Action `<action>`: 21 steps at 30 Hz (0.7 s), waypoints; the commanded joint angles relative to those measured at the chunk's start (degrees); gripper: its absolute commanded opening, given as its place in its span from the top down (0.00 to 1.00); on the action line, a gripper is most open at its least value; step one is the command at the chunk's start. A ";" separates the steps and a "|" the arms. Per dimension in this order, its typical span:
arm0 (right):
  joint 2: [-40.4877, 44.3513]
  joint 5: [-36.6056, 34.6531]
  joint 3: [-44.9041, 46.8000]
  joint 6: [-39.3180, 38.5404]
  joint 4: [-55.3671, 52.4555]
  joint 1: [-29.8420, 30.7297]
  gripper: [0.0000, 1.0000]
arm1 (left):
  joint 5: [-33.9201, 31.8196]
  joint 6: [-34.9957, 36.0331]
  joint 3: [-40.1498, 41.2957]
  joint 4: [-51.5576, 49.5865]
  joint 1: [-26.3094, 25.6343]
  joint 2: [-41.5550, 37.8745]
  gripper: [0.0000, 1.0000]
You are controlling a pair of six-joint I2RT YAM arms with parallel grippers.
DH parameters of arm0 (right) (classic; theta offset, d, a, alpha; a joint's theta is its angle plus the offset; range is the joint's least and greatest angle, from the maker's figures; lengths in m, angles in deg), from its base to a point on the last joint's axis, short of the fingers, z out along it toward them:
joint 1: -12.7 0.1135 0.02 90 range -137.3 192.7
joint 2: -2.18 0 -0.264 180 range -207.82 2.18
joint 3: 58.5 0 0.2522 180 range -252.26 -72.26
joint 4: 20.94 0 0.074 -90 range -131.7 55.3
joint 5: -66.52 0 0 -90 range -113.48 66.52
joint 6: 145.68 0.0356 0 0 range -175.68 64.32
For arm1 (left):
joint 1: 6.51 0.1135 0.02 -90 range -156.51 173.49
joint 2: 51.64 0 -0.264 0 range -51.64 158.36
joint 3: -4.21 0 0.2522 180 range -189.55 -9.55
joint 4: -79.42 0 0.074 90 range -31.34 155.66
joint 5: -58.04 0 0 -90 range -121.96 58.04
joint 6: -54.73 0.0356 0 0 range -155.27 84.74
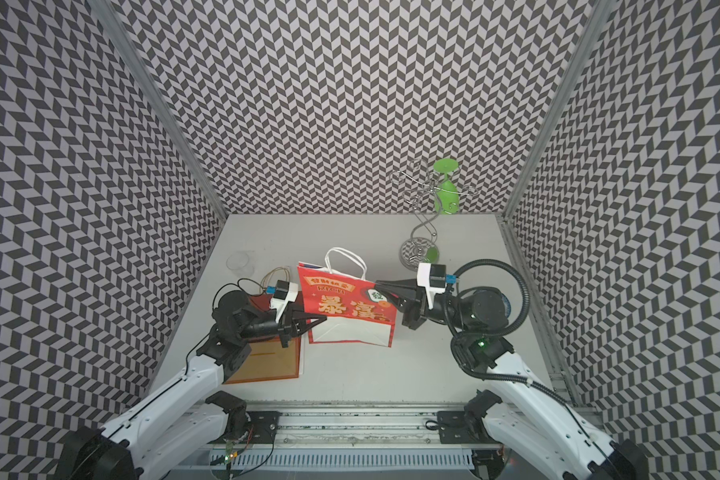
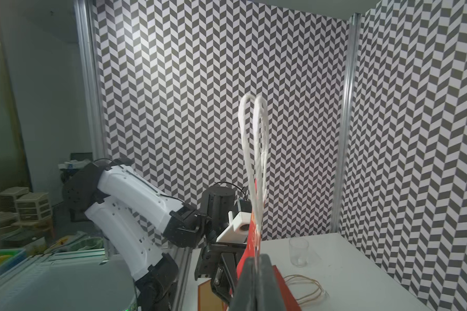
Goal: Put away the paper bag
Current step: Press the paper bag.
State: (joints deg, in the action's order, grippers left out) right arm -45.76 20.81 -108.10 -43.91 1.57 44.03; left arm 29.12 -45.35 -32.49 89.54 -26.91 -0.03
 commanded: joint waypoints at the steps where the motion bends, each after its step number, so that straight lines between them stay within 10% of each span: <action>1: 1.25 -0.18 -1.77 -1.72 2.07 0.22 0.91 | -0.38 0.67 0.28 -0.59 -0.15 -1.09 1.00; 3: 2.61 -3.34 -1.87 -5.20 -1.64 0.24 0.49 | -0.14 0.65 0.11 -0.29 -0.12 -1.81 1.00; 6: 5.76 -10.09 -1.49 -13.69 -11.15 0.23 0.20 | 0.03 0.40 -0.21 1.30 -0.15 -4.10 1.00; 11: 11.31 -23.23 3.94 -19.29 -25.99 0.25 0.15 | -0.43 -1.51 -1.67 4.26 -0.21 -8.18 1.00; 21: 13.18 -4.72 10.99 -11.52 -23.19 0.23 0.13 | -0.09 -4.32 -4.12 6.09 -2.19 -8.70 1.00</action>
State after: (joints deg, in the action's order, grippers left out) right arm -32.19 12.26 -97.87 -57.98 -27.19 44.03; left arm 29.12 -48.65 -34.83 93.58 -28.53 -8.66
